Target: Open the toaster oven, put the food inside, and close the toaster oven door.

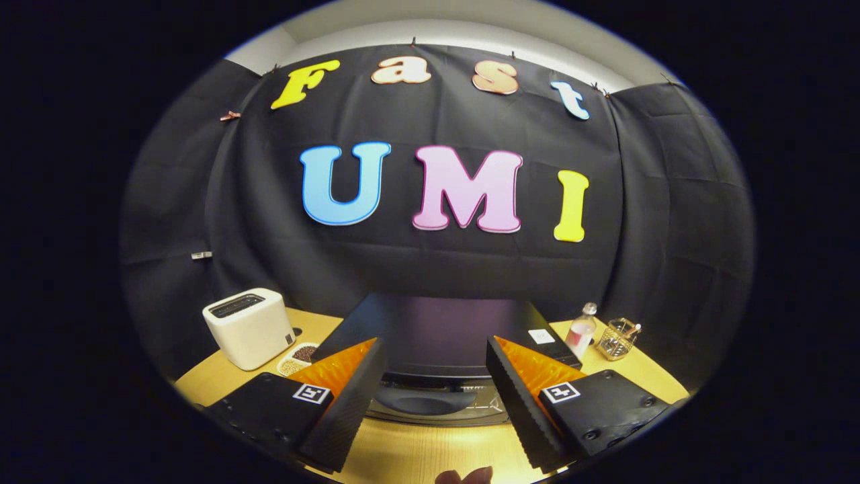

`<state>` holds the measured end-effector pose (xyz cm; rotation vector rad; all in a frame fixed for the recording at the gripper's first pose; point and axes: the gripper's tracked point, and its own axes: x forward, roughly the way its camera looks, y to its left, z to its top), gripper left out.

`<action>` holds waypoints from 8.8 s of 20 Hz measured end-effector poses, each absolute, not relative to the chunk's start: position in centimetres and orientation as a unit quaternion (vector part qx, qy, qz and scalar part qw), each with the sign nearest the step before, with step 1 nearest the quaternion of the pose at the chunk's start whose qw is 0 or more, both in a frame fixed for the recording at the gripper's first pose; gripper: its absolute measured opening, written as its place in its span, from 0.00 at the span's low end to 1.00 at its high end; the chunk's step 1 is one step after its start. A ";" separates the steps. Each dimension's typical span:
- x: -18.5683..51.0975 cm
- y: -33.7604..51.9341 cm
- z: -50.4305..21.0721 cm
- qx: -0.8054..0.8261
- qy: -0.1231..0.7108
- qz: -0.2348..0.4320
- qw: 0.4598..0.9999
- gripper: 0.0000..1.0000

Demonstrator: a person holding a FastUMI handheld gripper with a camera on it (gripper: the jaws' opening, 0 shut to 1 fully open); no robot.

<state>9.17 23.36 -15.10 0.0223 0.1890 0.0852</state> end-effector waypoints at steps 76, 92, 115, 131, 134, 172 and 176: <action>-4.9 -9.5 -41.2 0.046 0.645 0.127 0.752 0.65; -4.6 -10.4 -41.6 0.221 0.642 0.158 0.717 0.06; -10.4 8.5 -29.9 0.465 0.513 0.012 0.721 0.06; 4.2 20.9 -30.9 0.617 0.384 -0.200 0.657 0.06; 6.6 21.2 -31.3 0.635 0.363 -0.236 0.640 0.06; -2.9 20.1 -29.2 0.126 0.389 0.050 0.911 0.99; -4.8 21.6 -31.6 0.080 0.418 0.066 0.903 0.99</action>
